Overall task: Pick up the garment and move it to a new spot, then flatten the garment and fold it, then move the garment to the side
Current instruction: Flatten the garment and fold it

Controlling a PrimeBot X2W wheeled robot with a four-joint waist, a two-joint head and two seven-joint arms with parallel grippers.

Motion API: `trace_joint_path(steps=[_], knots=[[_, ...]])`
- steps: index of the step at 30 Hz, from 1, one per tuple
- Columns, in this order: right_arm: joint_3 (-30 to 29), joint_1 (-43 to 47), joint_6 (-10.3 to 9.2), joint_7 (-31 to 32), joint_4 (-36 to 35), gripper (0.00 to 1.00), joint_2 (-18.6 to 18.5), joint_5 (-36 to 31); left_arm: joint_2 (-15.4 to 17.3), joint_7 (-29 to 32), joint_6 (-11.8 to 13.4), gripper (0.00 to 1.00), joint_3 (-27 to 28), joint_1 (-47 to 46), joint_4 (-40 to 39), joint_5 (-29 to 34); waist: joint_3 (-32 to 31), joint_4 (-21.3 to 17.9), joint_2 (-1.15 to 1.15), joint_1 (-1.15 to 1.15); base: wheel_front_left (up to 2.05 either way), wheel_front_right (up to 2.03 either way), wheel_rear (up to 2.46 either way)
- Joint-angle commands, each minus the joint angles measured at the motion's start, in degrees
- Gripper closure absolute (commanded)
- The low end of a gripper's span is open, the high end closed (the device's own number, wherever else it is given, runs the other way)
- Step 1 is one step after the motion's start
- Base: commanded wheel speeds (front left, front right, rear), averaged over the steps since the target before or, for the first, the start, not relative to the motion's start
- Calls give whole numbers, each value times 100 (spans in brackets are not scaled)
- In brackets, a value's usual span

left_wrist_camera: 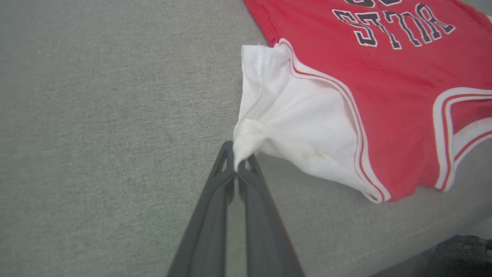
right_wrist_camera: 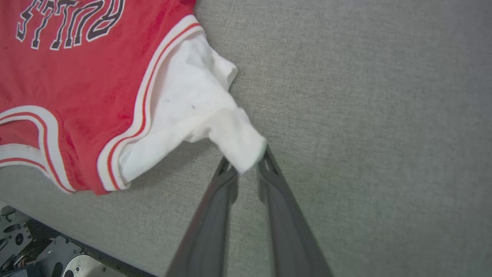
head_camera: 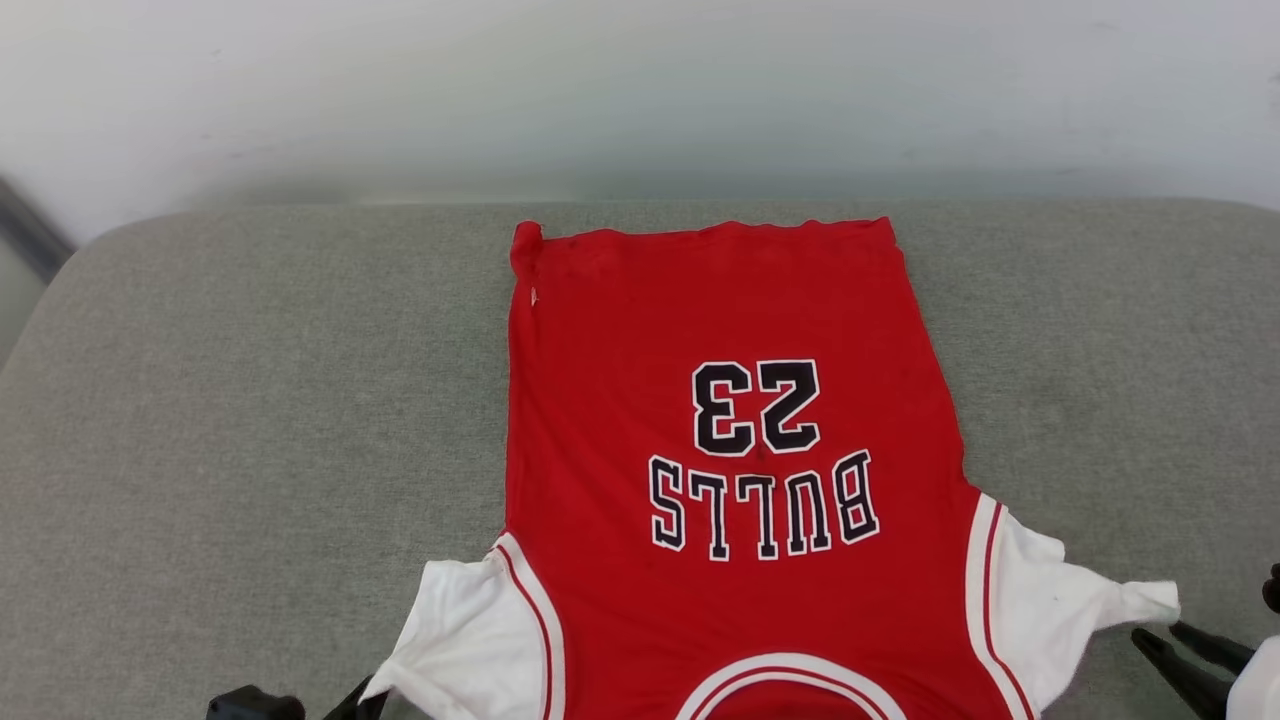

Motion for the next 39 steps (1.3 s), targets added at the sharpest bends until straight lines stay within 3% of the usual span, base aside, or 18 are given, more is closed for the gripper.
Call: trace_joint_path(steps=[1,5,14,23,31,39], knots=[[-88,34,-7,139,-113,0,-11,41,44,54,-43,100,-35,-137,-148,70,69,73,0,1,0,0,0],[-504,-142,-7,650,-271,0,-186,-121,85,244,-95,100,-135,-287,-628,107,205,275,0,1,0,0,0],[-1556,-1566,-5,2533,-1109,0,464,-513,269,779,-67,100,-316,-588,-1894,334,1027,887,0,1,0,0,0],[-2242,-3856,-5,4510,-366,0,908,-1554,130,1068,-247,100,-599,-1086,-2638,590,2045,1769,0,1,0,0,0],[-2485,-5182,-5,5293,315,0,1016,-2542,-134,1050,-397,100,-793,-1456,-2801,709,2607,2355,0,1,0,0,0],[-2590,-5750,-5,5552,782,0,758,-3446,-389,901,-549,100,-974,-1649,-2738,730,2991,2823,0,1,0,0,0]])
